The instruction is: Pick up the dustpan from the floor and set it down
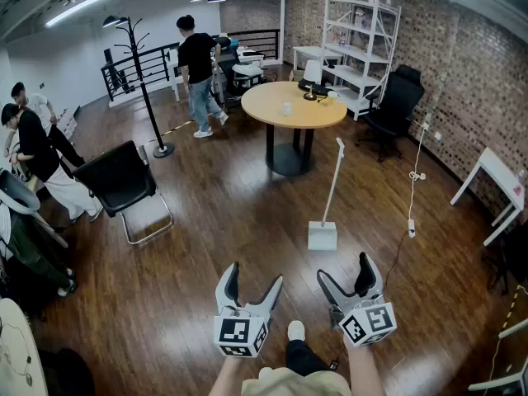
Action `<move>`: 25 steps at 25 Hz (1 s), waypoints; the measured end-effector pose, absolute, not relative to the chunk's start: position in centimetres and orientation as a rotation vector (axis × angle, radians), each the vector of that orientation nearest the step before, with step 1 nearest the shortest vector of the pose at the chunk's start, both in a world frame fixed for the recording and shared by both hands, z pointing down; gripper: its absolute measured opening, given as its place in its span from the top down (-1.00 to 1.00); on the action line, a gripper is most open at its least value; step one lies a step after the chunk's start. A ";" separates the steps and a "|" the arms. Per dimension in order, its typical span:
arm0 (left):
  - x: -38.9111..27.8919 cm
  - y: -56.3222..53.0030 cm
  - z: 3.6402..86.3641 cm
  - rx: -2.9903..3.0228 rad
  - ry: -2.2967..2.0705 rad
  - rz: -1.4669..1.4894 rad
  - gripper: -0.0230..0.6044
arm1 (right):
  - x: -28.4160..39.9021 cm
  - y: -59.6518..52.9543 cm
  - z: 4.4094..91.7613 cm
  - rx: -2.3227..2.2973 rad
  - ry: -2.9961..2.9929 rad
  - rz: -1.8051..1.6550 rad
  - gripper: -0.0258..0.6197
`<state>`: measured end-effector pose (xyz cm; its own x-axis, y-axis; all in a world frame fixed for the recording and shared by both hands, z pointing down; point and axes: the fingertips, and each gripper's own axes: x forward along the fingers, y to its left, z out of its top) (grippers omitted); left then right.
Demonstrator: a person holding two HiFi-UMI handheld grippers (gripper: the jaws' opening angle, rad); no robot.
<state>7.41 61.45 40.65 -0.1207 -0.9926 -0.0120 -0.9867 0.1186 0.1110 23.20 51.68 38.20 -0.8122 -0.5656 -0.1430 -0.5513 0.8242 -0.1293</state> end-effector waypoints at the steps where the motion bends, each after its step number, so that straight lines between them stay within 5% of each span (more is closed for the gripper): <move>1: 7.2 60.1 40.7 2.044 -2.297 -0.133 -0.36 | 22.6 50.4 38.4 -0.859 2.844 -0.124 -0.69; 25: -1.9 28.5 40.3 2.022 -2.342 -0.092 -0.27 | 13.2 20.4 40.1 -0.737 2.874 -0.155 -0.69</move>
